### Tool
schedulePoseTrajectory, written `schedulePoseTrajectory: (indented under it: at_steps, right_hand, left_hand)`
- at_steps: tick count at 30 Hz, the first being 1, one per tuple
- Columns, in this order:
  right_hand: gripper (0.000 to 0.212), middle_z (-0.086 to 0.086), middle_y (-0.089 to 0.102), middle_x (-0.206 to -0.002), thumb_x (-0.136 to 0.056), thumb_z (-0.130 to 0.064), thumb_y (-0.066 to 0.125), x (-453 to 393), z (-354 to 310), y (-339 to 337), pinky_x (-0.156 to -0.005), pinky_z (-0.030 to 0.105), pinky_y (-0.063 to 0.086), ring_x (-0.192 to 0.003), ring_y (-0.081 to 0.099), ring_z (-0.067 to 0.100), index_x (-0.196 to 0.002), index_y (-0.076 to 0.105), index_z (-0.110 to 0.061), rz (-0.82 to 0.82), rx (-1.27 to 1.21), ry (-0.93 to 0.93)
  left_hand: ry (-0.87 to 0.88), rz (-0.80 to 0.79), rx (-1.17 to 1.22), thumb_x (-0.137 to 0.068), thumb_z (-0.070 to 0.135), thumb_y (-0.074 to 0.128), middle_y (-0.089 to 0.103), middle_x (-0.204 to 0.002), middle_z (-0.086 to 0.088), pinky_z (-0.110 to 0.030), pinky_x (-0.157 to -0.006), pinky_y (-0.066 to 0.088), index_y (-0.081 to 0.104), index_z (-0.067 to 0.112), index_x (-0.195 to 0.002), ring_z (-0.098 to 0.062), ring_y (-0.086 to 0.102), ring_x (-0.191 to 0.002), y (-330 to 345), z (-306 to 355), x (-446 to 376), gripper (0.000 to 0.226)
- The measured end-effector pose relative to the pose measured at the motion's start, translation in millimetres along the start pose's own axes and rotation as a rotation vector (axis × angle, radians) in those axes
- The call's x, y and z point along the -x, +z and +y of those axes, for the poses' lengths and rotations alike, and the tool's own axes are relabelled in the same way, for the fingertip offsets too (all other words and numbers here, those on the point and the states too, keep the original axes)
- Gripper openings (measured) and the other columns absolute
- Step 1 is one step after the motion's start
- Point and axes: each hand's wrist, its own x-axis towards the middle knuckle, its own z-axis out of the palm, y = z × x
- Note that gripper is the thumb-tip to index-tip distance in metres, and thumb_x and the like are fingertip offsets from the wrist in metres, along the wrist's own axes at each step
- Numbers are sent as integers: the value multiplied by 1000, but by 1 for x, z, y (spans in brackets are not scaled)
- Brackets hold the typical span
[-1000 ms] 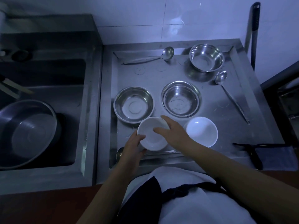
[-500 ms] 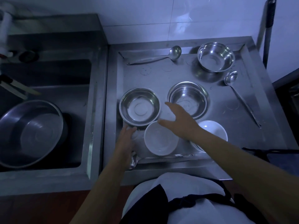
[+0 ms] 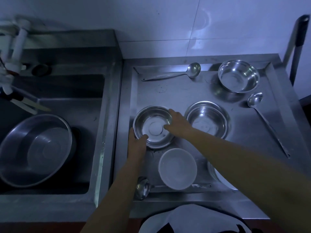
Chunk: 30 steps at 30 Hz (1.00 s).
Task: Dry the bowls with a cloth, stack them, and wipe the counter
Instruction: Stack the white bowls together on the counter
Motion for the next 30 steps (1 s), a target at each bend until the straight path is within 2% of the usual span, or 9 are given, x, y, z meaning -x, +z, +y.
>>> schedulePoseTrajectory:
  at_steps: [3,5,8,12,16,18,20,26,30]
  right_hand:
    - [73,10,37,-155,-95,-26,60,1,-2,-5,-100,37,40,-135,45,30,-157,23,-18,52,-305,78]
    - [70,8,38,-156,-95,-23,62,5,4,-18,-103,34,39,-137,43,28,-156,27,-16,95,-475,90]
    - [74,2,35,-159,-92,-24,68,17,25,-47,-107,31,34,-143,37,22,-156,31,-23,180,-595,45]
    - [90,-4,43,-153,-77,-35,83,48,76,-96,-113,36,37,-139,42,17,-153,34,-34,269,-466,-112]
    - [120,-9,40,-155,-52,-75,78,77,148,-139,-118,48,31,-143,37,20,-154,19,-50,280,-90,-216]
    - [123,-7,36,-157,-53,-74,80,89,177,-156,-121,45,22,-144,32,23,-152,11,-54,277,77,-185]
    - [121,-4,34,-157,-59,-57,89,95,203,-170,-116,31,14,-145,28,23,-149,8,-53,272,93,-161]
    - [119,-3,39,-156,-58,-57,91,57,266,-222,-119,43,24,-144,32,21,-155,23,-42,312,-29,-235]
    - [118,2,46,-151,-55,-85,71,3,292,-258,-109,56,38,-137,45,29,-155,24,-42,372,19,-311]
  left_hand:
    - [-37,10,23,-76,20,67,64,-133,-9,-54,-99,54,51,24,-142,-30,65,-117,3,8,-6,68]
    - [13,-22,29,-85,8,65,69,-124,-10,-51,-93,58,56,21,-136,-29,69,-109,10,22,0,53]
    - [76,-91,-4,-88,3,66,71,-118,-6,-48,-88,60,58,18,-133,-26,70,-105,29,46,4,48]
    - [102,-259,-8,-87,-4,59,70,-83,6,-42,-82,57,68,20,-106,-13,67,-76,77,80,19,32]
    - [73,-400,-54,-90,-7,53,71,-94,0,-50,-87,58,68,16,-119,-14,68,-74,136,95,33,40]
    - [57,-430,-92,-90,-7,54,72,-99,-3,-49,-85,59,67,16,-122,-16,69,-77,167,97,39,41]
    - [69,-442,-130,-90,-7,58,73,-106,-6,-44,-78,61,67,15,-121,-20,70,-83,198,97,49,39]
    - [168,-376,-262,-86,-4,66,68,-109,7,-38,-77,64,64,21,-123,-24,69,-103,283,101,50,45]
    - [336,-355,-504,-80,25,75,64,-129,6,-28,-83,55,54,34,-139,-15,63,-112,320,120,15,64]
